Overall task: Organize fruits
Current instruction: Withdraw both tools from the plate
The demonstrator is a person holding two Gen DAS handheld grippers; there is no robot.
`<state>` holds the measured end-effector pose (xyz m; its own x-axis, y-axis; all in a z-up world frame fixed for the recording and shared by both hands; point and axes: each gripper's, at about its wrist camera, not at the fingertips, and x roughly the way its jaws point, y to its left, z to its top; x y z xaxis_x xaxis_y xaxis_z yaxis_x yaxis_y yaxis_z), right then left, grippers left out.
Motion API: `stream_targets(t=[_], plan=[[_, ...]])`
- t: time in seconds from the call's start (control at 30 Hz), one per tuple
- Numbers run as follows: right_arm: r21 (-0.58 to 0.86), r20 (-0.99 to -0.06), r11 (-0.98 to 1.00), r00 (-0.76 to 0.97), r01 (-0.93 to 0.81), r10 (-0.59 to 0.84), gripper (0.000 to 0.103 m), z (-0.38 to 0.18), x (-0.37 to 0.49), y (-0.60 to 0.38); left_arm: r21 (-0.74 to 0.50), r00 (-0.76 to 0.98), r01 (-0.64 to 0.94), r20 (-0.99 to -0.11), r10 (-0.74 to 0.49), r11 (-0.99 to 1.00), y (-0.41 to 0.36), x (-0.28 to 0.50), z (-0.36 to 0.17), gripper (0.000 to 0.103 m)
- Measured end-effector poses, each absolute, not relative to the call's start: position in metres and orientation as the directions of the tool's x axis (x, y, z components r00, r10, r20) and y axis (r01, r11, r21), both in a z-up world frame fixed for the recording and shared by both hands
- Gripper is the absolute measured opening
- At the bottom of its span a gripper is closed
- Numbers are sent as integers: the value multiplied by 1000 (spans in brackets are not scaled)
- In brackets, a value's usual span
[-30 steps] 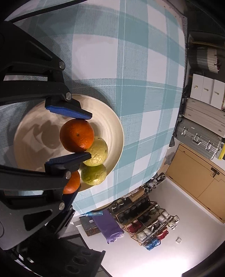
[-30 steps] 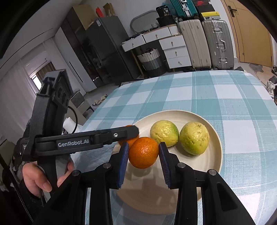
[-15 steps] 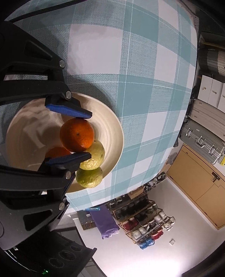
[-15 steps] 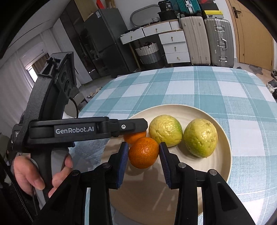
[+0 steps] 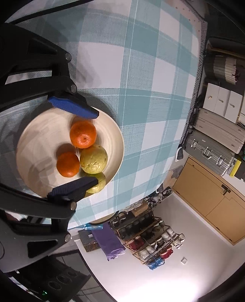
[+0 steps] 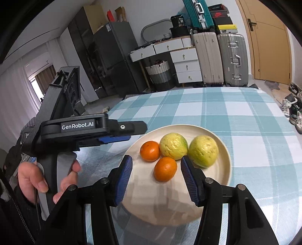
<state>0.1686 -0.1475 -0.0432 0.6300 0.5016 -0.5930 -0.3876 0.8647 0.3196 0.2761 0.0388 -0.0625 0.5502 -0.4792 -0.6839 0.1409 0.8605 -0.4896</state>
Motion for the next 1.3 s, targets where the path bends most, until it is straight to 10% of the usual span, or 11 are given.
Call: stream_targets(t=[0.57, 0.87, 1.3], plan=[[292, -515, 890, 726, -351, 456, 66, -4, 117, -173, -254, 682, 144, -675, -282, 956, 36, 176, 4, 60], [293, -494, 901, 757, -319, 429, 78, 11, 92, -184, -186, 732, 116, -647, -211, 976, 34, 127, 25, 81], [299, -478, 908, 778, -293, 408, 90, 19, 68, -195, -120, 743, 30, -662, -102, 992, 41, 90, 27, 84]])
